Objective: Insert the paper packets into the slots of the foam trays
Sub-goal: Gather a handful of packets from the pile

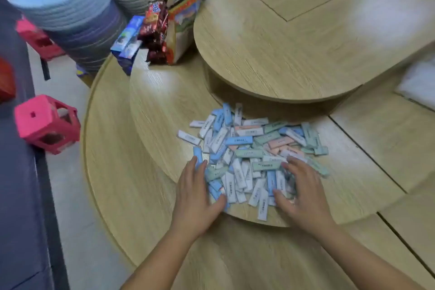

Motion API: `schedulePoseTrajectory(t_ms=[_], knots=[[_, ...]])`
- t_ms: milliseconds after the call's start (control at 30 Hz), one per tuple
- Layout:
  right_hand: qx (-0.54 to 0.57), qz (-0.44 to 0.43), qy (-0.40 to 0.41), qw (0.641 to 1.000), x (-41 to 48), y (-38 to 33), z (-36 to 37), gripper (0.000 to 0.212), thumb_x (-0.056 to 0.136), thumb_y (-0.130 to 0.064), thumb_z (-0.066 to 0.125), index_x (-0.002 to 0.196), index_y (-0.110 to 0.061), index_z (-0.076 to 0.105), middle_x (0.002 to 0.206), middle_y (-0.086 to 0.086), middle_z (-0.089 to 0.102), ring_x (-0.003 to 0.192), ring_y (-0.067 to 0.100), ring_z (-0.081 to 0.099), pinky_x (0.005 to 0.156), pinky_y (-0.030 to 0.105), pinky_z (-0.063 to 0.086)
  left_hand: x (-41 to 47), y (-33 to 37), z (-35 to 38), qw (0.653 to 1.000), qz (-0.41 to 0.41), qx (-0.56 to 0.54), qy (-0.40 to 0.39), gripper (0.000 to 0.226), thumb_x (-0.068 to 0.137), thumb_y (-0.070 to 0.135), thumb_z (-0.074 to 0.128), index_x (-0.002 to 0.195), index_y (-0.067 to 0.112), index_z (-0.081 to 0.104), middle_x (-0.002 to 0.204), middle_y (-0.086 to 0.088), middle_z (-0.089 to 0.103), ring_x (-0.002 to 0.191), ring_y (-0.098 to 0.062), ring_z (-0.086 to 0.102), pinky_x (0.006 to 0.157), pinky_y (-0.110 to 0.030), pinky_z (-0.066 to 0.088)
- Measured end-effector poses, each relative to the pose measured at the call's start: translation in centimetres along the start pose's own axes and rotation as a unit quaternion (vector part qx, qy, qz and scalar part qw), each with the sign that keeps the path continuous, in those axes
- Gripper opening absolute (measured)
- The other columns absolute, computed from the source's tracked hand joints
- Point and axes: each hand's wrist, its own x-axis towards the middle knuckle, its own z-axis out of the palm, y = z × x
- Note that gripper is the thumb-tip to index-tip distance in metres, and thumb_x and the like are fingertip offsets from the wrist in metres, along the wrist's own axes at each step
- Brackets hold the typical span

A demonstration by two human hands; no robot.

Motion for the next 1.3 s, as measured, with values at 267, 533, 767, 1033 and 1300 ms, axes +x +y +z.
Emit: schedulePoseTrajectory(t_ms=[267, 533, 767, 1033, 1300], knots=[[-0.107, -0.152, -0.010, 0.983, -0.6, 2.8, 3.5, 0.095, 0.068, -0.059, 0.072, 0.142, -0.013, 0.034, 0.151, 0.016, 0.031, 0.144, 0.039, 0.027, 0.111, 0.063, 0.029, 0.2, -0.9, 6.1, 0.987, 0.064, 0.122, 0.080, 0.092, 0.083, 0.058, 0.052, 0.156, 0.015, 0.017, 0.166, -0.013, 0.005, 0.153, -0.032, 0.002, 0.121, -0.056, 0.005], [-0.144, -0.173, 0.003, 0.974, 2.1, 3.7, 4.5, 0.099, 0.068, -0.076, 0.063, 0.146, -0.020, 0.037, 0.156, 0.012, 0.029, 0.150, 0.036, 0.014, 0.119, 0.059, 0.012, 2.2, -0.2, 8.0, 0.980, 0.023, 0.153, 0.123, 0.088, 0.084, 0.062, 0.044, 0.156, 0.016, 0.023, 0.165, -0.017, 0.011, 0.152, -0.038, 0.007, 0.116, -0.065, 0.013], [-0.186, -0.166, 0.010, 0.969, 4.2, 3.3, 5.1, 0.094, 0.070, -0.080, 0.057, 0.142, -0.022, 0.044, 0.154, 0.011, 0.037, 0.149, 0.035, 0.018, 0.111, 0.072, 0.010, 4.3, 2.2, 8.0, 0.988, 0.007, 0.097, 0.123, 0.082, 0.086, 0.063, 0.040, 0.151, 0.014, 0.032, 0.165, -0.015, 0.011, 0.152, -0.037, 0.006, 0.117, -0.064, 0.015], [-0.180, -0.098, 0.089, 0.975, 3.9, 3.0, 4.5, 0.097, 0.074, -0.085, 0.045, 0.144, -0.018, 0.041, 0.155, 0.016, 0.033, 0.148, 0.041, 0.017, 0.112, 0.072, 0.008, 5.2, 3.1, 7.7, 0.983, -0.035, -0.064, 0.168, 0.092, 0.078, 0.061, 0.052, 0.154, 0.017, 0.023, 0.167, -0.005, -0.006, 0.153, -0.027, -0.009, 0.117, -0.062, 0.016], [-0.245, -0.125, -0.027, 0.961, 4.6, 1.6, 5.5, 0.113, 0.060, -0.088, 0.053, 0.151, -0.024, 0.031, 0.162, 0.015, 0.022, 0.150, 0.040, 0.011, 0.106, 0.077, 0.011, 4.2, 3.2, 8.0, 0.990, -0.064, 0.043, 0.116, 0.110, 0.071, 0.084, 0.045, 0.156, 0.021, 0.017, 0.166, -0.013, -0.003, 0.152, -0.036, -0.008, 0.120, -0.059, 0.010]])
